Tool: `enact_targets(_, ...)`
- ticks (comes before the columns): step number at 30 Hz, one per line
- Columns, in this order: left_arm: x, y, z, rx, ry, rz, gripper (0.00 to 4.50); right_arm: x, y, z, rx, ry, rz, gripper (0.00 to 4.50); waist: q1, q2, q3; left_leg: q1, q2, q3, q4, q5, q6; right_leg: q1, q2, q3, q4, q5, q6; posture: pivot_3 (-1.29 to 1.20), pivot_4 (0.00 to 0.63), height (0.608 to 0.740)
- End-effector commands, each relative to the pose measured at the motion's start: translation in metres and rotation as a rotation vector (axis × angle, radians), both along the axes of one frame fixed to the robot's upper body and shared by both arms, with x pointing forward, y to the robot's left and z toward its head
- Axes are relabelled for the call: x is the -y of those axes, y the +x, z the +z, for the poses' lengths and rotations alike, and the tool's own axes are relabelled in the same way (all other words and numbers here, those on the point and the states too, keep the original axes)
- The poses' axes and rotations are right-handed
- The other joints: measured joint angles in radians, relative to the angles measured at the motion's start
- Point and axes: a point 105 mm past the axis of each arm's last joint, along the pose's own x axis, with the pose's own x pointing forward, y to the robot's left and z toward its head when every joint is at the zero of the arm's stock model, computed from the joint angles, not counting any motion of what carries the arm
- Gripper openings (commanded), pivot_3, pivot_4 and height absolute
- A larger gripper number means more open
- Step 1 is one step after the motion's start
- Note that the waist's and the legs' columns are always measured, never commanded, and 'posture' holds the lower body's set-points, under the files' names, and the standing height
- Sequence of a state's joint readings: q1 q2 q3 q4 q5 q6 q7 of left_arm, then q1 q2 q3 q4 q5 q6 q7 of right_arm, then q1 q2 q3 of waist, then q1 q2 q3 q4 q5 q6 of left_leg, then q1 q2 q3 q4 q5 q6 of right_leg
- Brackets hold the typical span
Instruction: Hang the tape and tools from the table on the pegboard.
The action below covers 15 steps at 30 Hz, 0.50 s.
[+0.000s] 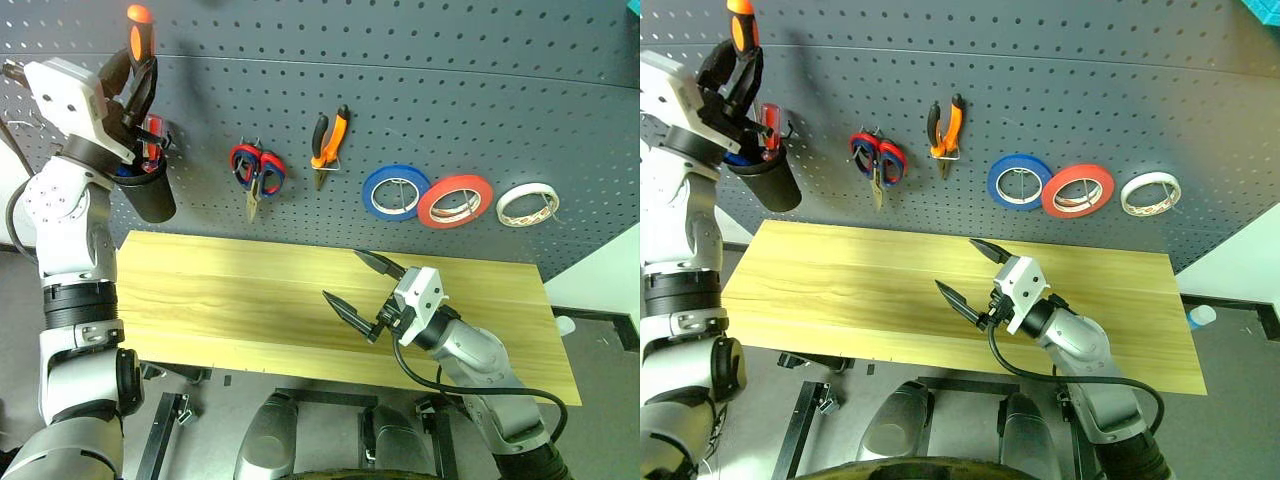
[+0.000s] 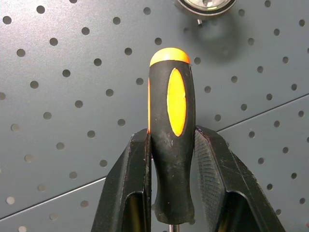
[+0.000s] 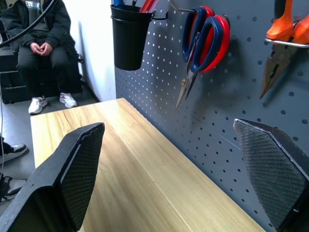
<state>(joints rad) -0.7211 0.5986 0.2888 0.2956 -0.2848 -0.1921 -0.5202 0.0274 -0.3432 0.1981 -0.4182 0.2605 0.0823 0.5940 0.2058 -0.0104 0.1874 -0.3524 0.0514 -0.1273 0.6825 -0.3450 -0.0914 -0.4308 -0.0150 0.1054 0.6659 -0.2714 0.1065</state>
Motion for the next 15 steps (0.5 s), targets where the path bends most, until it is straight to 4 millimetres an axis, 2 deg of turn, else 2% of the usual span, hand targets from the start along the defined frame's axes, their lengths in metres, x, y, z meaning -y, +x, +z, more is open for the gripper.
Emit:
enact_targets(1, -0.011, -0.011, 0.019, 0.083, 0.025, 0.04, 0.89, -0.005, -0.005, 0.043, 0.107, 0.131, 0.028, 4.5, -0.001, 0.0, 0.0, 0.0, 0.0, 0.0, 0.0, 0.0, 0.0, 0.0, 0.0, 0.0, 0.0, 0.0, 0.0, 0.32, 0.119, 0.681)
enact_targets(3, -0.014, -0.01, 0.016, 0.076, 0.028, 0.05, 0.89, -0.007, -0.006, 0.063, 0.133, 0.218, 0.032, 4.5, -0.001, 0.0, 0.0, 0.0, 0.0, 0.0, 0.0, 0.0, 0.0, 0.0, 0.0, 0.0, 0.001, 0.0, 0.0, 0.32, 0.121, 0.681)
enact_targets(8, -0.019, -0.01, 0.012, 0.068, 0.037, 0.069, 0.89, -0.014, -0.01, 0.092, 0.184, 0.307, 0.055, 4.5, 0.001, 0.0, 0.0, 0.0, 0.0, 0.0, 0.0, 0.0, 0.0, 0.0, 0.0, 0.0, 0.001, 0.0, 0.0, 0.32, 0.125, 0.681)
enact_targets(15, -0.025, -0.01, 0.015, 0.077, 0.047, 0.087, 0.89, -0.014, -0.009, 0.09, 0.18, 0.279, 0.058, 4.5, 0.001, 0.0, 0.0, 0.001, 0.0, 0.0, 0.0, 0.0, 0.0, 0.0, 0.0, 0.0, 0.001, 0.0, 0.0, 0.32, 0.121, 0.681)
